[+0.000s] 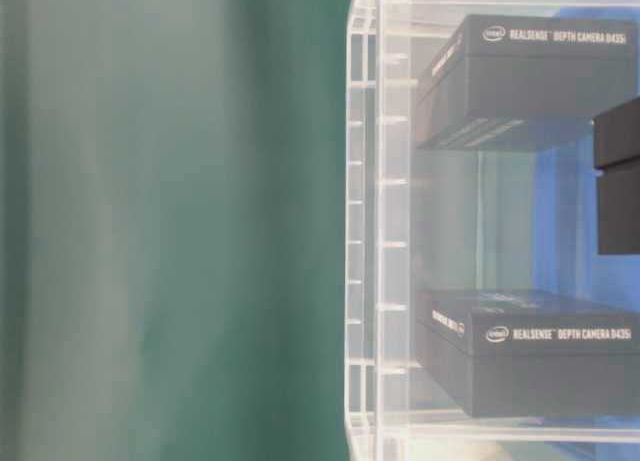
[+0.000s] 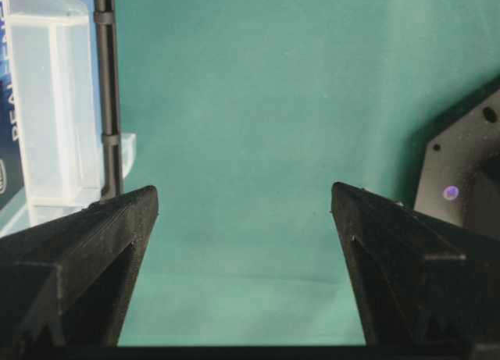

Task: Take the box out of the case with the right arm.
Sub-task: 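Move the open right gripper over the left black box in the case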

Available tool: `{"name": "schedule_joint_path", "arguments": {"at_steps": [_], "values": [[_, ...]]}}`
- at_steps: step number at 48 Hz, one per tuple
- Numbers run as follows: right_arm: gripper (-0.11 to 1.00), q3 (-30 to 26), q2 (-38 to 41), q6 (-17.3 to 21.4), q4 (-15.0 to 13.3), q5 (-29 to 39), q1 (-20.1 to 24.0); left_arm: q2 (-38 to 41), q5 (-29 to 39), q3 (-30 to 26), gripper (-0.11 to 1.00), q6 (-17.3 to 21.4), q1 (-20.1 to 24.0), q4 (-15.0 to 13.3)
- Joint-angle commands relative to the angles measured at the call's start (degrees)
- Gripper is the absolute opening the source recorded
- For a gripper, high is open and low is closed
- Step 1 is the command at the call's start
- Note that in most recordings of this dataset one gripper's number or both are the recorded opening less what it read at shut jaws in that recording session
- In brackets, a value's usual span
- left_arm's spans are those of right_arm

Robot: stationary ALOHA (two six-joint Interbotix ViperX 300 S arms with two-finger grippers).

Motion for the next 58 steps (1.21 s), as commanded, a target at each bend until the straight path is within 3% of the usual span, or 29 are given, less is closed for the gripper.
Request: {"name": "schedule_joint_path", "arguments": {"at_steps": [1, 10, 20, 32, 58], "values": [[0.87, -1.67, -0.62, 0.18, 0.09, -0.79, -0.18, 0.26, -0.26, -0.79, 0.0, 0.0, -0.09, -0.09], [0.87, -4.75, 2.64, -0.09, 0.44, -3.52, -0.18, 0.35, -0.26, -0.7, 0.0, 0.09, -0.09, -0.09], [0.86, -12.92, 11.07, -0.7, 0.53, -5.27, 0.53, 0.44, -0.35, -0.79, 0.0, 0.0, -0.09, -0.09], [0.86, -26.54, 22.5, -2.46, 0.53, -5.45, 1.85, 0.44, -0.35, -0.79, 0.0, 0.0, -0.09, 0.0], [0.87, -55.28, 44.91, -2.55, 1.58, -5.36, 4.75, 0.09, -0.09, -0.79, 0.0, 0.0, -0.09, -0.09]]}}
